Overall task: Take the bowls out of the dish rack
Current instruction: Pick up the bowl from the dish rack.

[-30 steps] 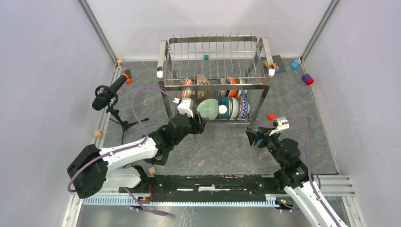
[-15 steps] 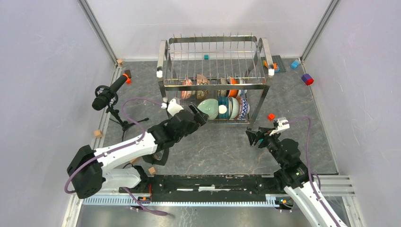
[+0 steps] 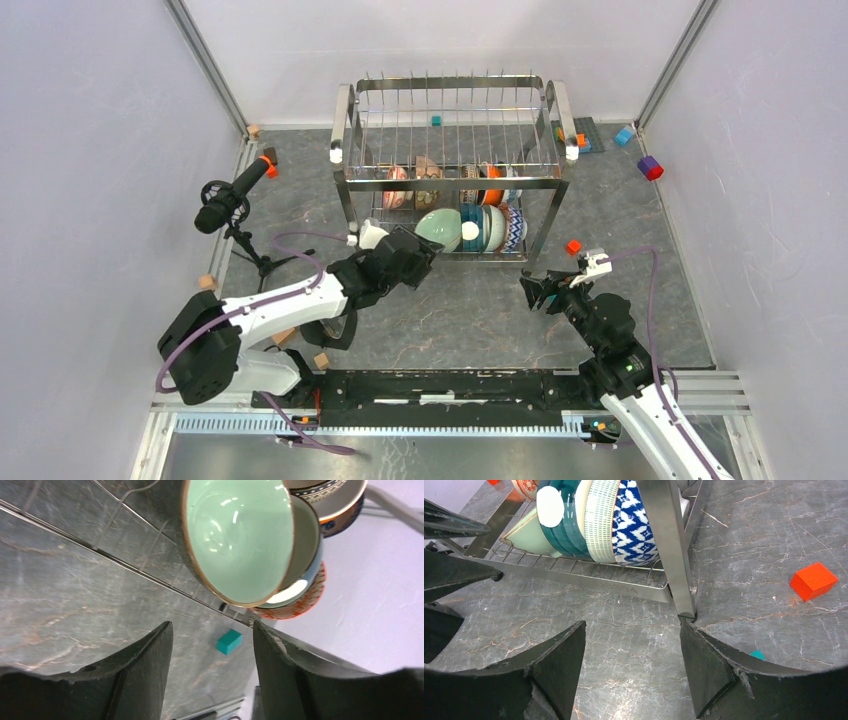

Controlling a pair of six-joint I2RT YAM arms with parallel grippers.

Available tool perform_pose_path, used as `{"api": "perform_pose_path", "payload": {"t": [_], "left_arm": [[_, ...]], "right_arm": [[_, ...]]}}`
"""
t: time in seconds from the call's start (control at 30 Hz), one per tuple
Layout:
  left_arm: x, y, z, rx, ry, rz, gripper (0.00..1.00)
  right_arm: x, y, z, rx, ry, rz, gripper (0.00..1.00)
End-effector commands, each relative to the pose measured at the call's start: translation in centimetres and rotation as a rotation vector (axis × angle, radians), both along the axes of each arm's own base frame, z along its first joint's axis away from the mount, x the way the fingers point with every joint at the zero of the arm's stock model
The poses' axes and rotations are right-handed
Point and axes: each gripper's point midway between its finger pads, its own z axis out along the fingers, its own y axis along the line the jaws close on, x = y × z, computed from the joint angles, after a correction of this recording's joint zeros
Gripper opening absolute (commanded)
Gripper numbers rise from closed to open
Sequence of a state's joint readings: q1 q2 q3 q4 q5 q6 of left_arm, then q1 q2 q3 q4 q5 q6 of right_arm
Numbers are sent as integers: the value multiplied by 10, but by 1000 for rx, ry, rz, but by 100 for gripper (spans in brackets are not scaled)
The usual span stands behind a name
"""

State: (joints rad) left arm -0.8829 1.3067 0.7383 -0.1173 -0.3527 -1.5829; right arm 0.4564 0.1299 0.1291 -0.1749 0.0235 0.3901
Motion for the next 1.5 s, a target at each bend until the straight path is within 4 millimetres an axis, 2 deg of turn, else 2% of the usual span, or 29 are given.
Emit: {"api": "perform_pose_path", "payload": {"t": [0.0,0.27,0.63,0.97,1.1,1.4,1.47], "left_arm": [[20,19,19,-86,16,241,65],[21,22,14,-9,107,337,48],[33,23,4,93,139,402,46],[44,14,-4,121,146,412,40],[46,10,-8,127,149,402,32],[46,7,-11,133,140,376,3],[46,7,-9,132,136,372,2]], "right_arm": [[1,2,11,23,-29,4,75],[1,4,10,23,-29,12,74],[-1,6,10,23,-31,25,74],[-3,9,11,24,-34,37,74],[-3,10,10,24,-33,39,74],[-3,9,11,26,-38,37,74],[-3,9,12,27,-41,38,74]]}}
